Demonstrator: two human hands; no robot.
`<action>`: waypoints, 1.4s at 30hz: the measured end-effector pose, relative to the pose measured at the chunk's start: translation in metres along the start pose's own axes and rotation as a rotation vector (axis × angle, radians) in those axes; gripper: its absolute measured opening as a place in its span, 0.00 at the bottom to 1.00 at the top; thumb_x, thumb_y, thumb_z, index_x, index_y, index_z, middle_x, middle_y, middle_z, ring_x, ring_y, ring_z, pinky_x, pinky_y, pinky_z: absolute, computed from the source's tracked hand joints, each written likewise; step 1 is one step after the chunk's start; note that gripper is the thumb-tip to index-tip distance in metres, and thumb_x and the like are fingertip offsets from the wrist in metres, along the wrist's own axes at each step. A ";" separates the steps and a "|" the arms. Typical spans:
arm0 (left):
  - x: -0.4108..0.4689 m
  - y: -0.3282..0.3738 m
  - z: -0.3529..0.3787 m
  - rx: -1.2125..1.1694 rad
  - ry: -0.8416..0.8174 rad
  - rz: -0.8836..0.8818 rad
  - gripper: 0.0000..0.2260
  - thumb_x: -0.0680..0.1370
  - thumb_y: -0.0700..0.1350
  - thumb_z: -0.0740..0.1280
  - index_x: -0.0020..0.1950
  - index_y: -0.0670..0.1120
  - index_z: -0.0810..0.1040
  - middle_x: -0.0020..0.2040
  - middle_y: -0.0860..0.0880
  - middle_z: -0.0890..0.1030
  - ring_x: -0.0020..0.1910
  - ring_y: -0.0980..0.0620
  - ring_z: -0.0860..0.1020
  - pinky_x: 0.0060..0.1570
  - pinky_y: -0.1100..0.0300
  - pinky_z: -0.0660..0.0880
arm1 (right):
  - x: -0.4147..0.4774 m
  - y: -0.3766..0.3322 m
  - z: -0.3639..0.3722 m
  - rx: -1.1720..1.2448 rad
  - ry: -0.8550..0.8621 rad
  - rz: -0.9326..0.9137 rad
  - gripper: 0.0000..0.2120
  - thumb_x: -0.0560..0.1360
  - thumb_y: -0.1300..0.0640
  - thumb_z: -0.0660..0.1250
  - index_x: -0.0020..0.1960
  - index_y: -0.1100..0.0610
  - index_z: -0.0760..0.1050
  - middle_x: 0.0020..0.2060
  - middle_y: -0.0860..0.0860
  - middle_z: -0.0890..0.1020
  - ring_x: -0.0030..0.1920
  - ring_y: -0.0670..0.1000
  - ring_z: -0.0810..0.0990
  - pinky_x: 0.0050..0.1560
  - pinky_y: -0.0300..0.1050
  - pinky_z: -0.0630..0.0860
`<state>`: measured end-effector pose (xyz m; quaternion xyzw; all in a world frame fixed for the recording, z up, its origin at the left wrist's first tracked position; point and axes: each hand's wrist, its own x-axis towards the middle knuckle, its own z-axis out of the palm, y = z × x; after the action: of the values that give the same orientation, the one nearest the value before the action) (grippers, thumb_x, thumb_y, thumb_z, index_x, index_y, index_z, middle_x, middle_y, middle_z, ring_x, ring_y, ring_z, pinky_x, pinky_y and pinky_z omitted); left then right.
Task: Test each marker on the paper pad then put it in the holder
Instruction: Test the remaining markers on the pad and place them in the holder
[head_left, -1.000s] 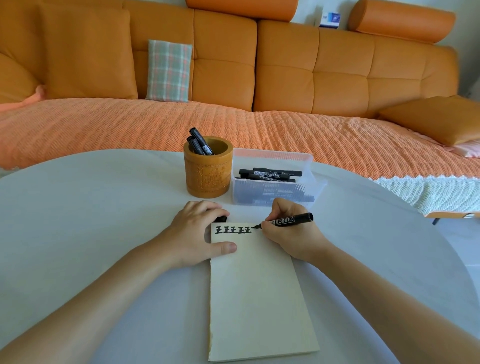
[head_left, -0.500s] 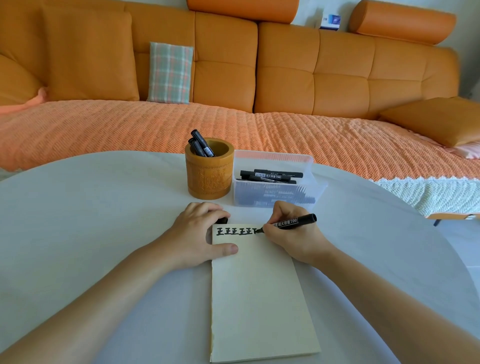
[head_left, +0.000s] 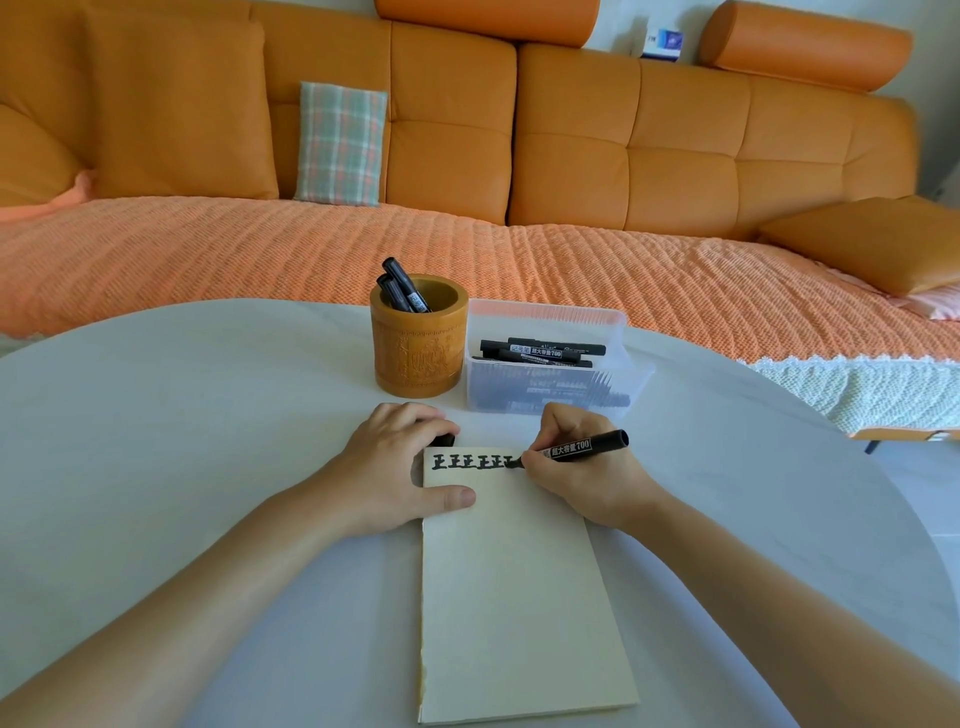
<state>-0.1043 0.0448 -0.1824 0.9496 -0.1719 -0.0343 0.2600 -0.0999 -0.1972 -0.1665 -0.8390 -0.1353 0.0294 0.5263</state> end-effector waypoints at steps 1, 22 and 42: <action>0.000 0.000 0.000 -0.001 -0.001 -0.001 0.42 0.62 0.77 0.59 0.72 0.59 0.65 0.69 0.63 0.62 0.69 0.62 0.53 0.68 0.59 0.57 | 0.000 0.000 0.000 -0.002 -0.006 -0.001 0.12 0.72 0.66 0.71 0.35 0.62 0.69 0.28 0.46 0.72 0.28 0.46 0.68 0.29 0.38 0.65; 0.002 -0.007 -0.005 -0.168 0.087 -0.039 0.16 0.83 0.54 0.55 0.66 0.55 0.75 0.66 0.62 0.70 0.69 0.63 0.60 0.74 0.58 0.57 | 0.003 -0.007 -0.007 0.149 0.085 -0.062 0.09 0.74 0.68 0.71 0.45 0.54 0.80 0.34 0.42 0.78 0.31 0.42 0.73 0.36 0.33 0.69; -0.004 -0.002 -0.035 -0.277 0.380 0.003 0.14 0.75 0.43 0.73 0.57 0.56 0.77 0.47 0.60 0.80 0.43 0.60 0.78 0.41 0.72 0.71 | 0.005 -0.043 -0.012 0.069 -0.162 -0.033 0.13 0.81 0.63 0.62 0.59 0.45 0.69 0.45 0.53 0.74 0.33 0.52 0.76 0.32 0.47 0.75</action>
<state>-0.1020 0.0642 -0.1530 0.8941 -0.1147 0.1222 0.4154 -0.1007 -0.1889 -0.1222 -0.8128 -0.1903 0.0931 0.5426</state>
